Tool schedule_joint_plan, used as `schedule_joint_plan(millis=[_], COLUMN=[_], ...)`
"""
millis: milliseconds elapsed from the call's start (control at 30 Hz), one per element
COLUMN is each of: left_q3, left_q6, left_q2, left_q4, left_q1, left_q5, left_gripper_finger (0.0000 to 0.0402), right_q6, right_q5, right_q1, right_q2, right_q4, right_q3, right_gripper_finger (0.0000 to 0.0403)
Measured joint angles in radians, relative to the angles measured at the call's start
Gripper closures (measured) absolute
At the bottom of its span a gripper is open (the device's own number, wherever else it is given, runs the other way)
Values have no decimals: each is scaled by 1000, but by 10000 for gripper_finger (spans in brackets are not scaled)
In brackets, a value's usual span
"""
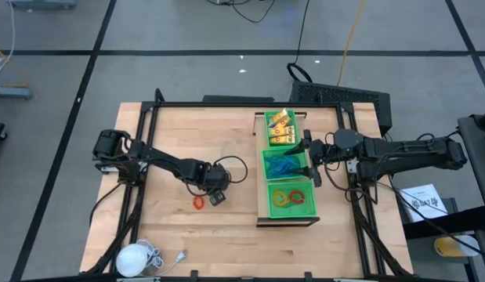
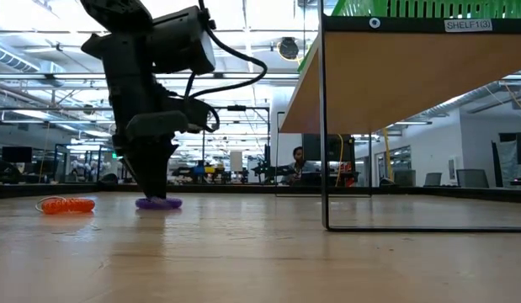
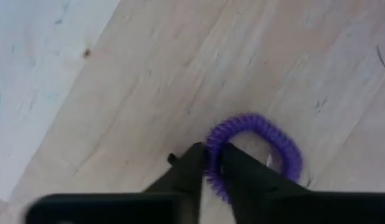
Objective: Pick & Place Office Desk Supplies
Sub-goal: Put the violet spring keychain into the bottom green bin
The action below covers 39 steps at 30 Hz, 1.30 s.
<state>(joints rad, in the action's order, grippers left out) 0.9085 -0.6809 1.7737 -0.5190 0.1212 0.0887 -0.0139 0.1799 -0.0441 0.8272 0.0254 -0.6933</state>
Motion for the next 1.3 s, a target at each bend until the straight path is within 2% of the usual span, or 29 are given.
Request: schedule_joint_plan(millis=[100, 233, 367, 500, 600, 667, 800, 900, 1000, 1167, 1300], left_q3=[0, -7, -6, -6, -4, -4, -3, -3, -3, -2, -1], left_q6=[54, 105, 189, 267, 396, 525, 789, 920, 978, 1009, 1031], left_q2=[-14, -75, -190, -305, -377, -405, -416, -416, -416, -408, -375], left_q4=[-3, 0, -2, 38, 192, 333, 650, 815, 899, 962, 1038], left_q1=[-18, -28, -35, -29, -24, -17, -12, -13, -12, -13, -12], left_q5=[-3, 39, 201, 365, 491, 539, 529, 459, 406, 377, 340], left_gripper_finger=[385, 381, 394, 388, 393, 396, 388, 388, 396, 387, 395], right_q6=[0, 0, 0, 0, -11, -20, -26, -27, -27, -31, -48], right_q5=[0, 0, 0, 0, 0, 0, 2, 4, 4, 7, 8], right_q1=[0, 0, 0, 0, 0, 0, 0, 0, 0, 0, 0], right_q2=[0, 0, 0, 10, 31, 50, 98, 147, 203, 292, 368], right_q4=[1, 14, 16, 38, 91, 117, 190, 268, 353, 487, 605], right_q3=[0, 0, 0, 0, 0, 0, 0, 0, 0, 0, 0], right_gripper_finger=[138, 139, 140, 140, 140, 140, 140, 140, 140, 140, 140])
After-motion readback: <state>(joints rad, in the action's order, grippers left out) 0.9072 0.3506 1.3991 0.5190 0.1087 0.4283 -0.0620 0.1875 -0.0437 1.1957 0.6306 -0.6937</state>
